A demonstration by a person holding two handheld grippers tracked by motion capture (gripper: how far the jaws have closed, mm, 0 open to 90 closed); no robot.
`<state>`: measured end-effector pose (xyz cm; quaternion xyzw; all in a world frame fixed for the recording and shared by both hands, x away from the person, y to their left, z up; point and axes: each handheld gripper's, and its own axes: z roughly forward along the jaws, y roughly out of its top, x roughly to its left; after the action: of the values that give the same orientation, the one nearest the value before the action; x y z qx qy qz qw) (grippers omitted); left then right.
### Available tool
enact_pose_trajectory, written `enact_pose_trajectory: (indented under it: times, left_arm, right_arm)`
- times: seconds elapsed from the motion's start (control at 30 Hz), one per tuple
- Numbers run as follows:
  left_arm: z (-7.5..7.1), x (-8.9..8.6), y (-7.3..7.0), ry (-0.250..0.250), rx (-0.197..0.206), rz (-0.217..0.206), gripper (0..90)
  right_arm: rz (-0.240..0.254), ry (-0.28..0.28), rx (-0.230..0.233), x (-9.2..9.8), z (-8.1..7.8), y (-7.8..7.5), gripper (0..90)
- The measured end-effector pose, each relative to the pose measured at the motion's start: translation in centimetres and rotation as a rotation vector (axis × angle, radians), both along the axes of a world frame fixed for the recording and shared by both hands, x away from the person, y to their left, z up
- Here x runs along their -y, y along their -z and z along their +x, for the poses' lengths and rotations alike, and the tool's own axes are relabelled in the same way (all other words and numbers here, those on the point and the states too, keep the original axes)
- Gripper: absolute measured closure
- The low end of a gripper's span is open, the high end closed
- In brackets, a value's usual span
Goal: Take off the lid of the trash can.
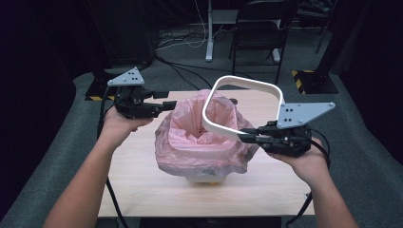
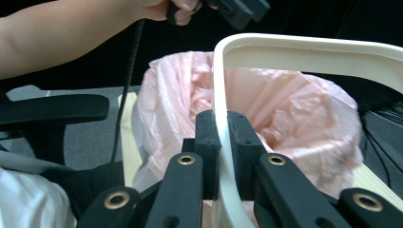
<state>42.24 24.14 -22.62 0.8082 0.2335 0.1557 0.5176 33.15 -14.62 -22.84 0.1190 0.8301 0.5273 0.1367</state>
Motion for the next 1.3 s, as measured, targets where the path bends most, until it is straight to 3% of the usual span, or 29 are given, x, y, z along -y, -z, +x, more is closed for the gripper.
enact_pose_trajectory:
  times: [0.5, 1.3]
  left_arm:
    - [-0.6, -0.7, 1.5, -0.005, -0.01, -0.009, 47.9]
    - [-0.7, -1.1, 3.2, -0.003, -0.027, -0.013, 47.7]
  right_arm:
    - [0.039, 0.123, -0.011, 3.5, 0.9, 0.9, 83.9]
    - [0.019, 0.263, 0.004, 5.3, 1.4, 2.6, 83.9]
